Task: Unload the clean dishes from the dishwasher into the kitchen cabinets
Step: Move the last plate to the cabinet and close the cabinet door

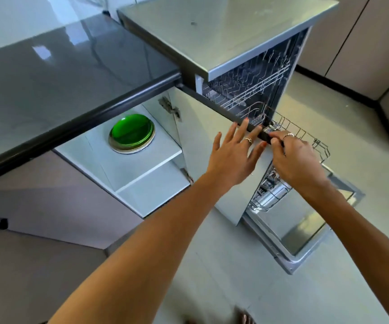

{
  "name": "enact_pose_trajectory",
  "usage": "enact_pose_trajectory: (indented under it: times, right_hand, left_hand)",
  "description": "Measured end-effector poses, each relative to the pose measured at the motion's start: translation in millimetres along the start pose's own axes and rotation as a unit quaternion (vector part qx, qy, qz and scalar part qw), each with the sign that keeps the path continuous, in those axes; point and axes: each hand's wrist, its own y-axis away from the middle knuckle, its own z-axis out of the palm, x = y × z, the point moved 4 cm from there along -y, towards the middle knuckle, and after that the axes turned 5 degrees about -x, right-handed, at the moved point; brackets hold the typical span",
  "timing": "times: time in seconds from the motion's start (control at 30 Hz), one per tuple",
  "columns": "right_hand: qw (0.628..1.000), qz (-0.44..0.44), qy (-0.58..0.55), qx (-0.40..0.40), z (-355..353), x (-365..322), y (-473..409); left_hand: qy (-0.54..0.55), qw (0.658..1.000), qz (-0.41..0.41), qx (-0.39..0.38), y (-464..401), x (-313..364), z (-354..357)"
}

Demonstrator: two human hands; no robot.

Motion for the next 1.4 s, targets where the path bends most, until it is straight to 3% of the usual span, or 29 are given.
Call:
enact_pose_trajectory:
  times: [0.07,0.27,0.5,0.63,0.77,0.9,1.0,1.13,1.23,1.4]
  right_hand:
    - [0.999,-0.008,-0.032,0.0,-3.7,7.3,-0.3]
    - [0.997,-0.035,-0.067,-0.034,-3.0,-7.9,17.9]
    - [0.963,-0.107,-0.134,-0.207,48.2,-69.0,74.0]
    - [0.933,-0.172,-0.18,-0.261,93.7,-117.9,89.2]
    - [0.904,-0.225,-0.153,-0.33,138.6,-171.0,97.0]
    - [0.924,-0.238,-0.04,-0.296,167.2,-202.2,84.0]
    - [0.945,-0.188,-0.018,-0.267,177.0,-211.9,61.9]
    - [0.939,-0.159,0.01,-0.305,199.3,-225.1,52.3]
    - [0.94,-0.146,-0.031,-0.306,216.9,-243.0,50.0]
    - [0.934,-0.128,-0.077,-0.324,240.7,-268.8,34.0]
  left_hand:
    - [0.048,0.998,-0.028,-0.015,4.2,5.4,11.2]
    - [0.011,0.998,-0.053,0.037,37.4,0.6,5.3]
    - [0.055,0.99,-0.065,0.111,126.9,-39.3,-23.6]
    - [0.056,0.985,-0.09,0.139,173.8,-85.0,-47.9]
    - [-0.034,0.986,-0.082,0.143,201.5,-134.6,-76.2]
    - [-0.137,0.983,-0.038,0.112,205.9,-167.1,-94.7]
    - [-0.228,0.972,-0.028,0.056,203.8,-177.0,-103.6]
    - [-0.276,0.959,-0.066,0.013,196.9,-191.3,-113.8]
    - [-0.321,0.942,-0.095,0.027,190.1,-201.1,-127.2]
    - [-0.307,0.924,-0.226,0.031,179.4,-232.5,-150.8]
